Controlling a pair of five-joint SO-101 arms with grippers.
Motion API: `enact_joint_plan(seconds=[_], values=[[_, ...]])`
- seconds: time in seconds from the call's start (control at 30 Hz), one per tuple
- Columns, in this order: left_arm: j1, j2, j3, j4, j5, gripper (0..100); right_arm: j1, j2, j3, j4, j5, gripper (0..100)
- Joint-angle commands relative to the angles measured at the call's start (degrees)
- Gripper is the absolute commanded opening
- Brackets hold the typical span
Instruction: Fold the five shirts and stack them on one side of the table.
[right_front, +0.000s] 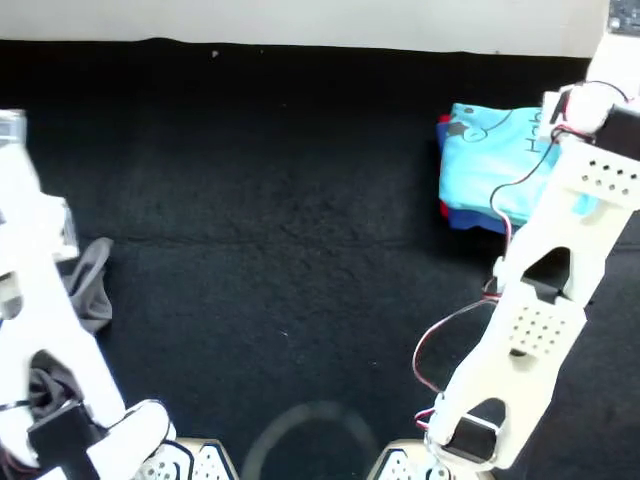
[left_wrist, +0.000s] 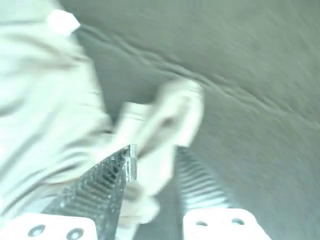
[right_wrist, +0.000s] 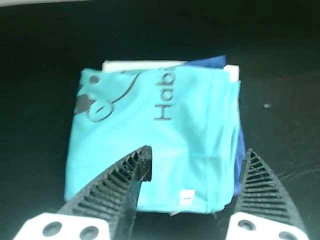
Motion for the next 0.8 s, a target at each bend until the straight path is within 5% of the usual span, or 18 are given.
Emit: enact_joint_plan(seconds=[0.0,0.33,0.77], values=[[-5.05,3.47,-6.64,1.23,-3.16,20,-4.70,-13.49,18.15,0.75,-0.44,27.5],[-8.04,26.95,-15.25,5.01,-7.91,20,-18.95,-41.98,55.25,0.66,-0.26,27.5],[-10.95,39.25,-18.68,9.49,-8.18,16,-20.35,-58.15,74.42,0.40,-0.18,27.5]])
